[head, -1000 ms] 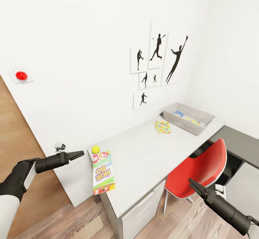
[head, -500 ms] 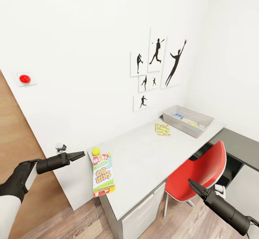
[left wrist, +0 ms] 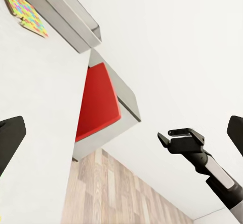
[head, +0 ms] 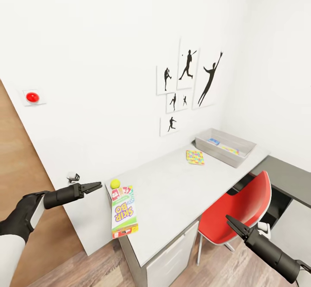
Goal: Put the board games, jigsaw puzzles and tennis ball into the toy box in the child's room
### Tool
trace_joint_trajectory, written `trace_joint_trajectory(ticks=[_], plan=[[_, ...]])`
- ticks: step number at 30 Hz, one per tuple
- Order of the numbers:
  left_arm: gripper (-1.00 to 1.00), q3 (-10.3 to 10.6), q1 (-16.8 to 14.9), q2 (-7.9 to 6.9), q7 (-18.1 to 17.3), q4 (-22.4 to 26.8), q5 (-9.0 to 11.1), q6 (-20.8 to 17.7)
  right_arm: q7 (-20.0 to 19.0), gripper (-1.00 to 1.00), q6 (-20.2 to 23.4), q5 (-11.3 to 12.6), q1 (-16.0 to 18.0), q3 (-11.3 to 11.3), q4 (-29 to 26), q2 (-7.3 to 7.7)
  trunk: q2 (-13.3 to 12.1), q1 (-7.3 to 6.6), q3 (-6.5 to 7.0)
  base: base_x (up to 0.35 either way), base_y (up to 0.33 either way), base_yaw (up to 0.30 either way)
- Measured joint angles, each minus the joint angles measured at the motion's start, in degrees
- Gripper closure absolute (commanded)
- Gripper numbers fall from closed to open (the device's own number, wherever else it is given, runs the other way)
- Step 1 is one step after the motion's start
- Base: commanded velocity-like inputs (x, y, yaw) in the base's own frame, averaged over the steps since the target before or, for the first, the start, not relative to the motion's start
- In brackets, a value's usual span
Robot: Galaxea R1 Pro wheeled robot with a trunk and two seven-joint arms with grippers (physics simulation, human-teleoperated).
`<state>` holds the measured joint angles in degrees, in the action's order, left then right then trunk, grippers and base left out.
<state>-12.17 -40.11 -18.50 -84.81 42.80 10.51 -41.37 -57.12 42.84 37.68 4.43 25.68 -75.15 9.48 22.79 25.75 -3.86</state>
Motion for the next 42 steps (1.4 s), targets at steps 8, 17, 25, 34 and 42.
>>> trace_joint_trajectory(ticks=[8,17,25,34,42], plan=[[-1.00,-0.2,0.0,-0.50,-0.1,-0.1,0.1,-0.1,1.7,-1.00,-0.1,0.0,0.0,0.1,0.1,-1.46,0.0,0.00,0.02,0.000,0.000,0.000],[-1.00,-0.2,0.0,-0.57,0.1,-0.1,0.1,-0.6,1.9,-1.00,0.0,0.0,0.0,0.1,0.1,-1.65,0.0,0.00,0.02,0.000,0.000,0.000],[-1.00,-0.4,0.0,-1.03,0.4,-2.0,0.2,-1.2,1.9,-1.00,0.1,0.0,0.0,0.1,0.1,-1.61,0.0,0.00,0.02,0.000,0.000,0.000],[-1.00,-0.6,-0.1,-1.18,1.1,-5.6,0.0,-4.2,1.9,-1.00,0.4,0.0,0.0,0.2,-0.1,-1.57,0.0,0.00,0.02,0.000,0.000,0.000],[-1.00,-0.6,-0.1,-0.87,7.6,-6.0,0.1,-5.9,1.9,-1.00,0.5,0.0,0.0,0.2,-0.1,-1.57,0.0,0.00,0.02,0.000,0.000,0.000]])
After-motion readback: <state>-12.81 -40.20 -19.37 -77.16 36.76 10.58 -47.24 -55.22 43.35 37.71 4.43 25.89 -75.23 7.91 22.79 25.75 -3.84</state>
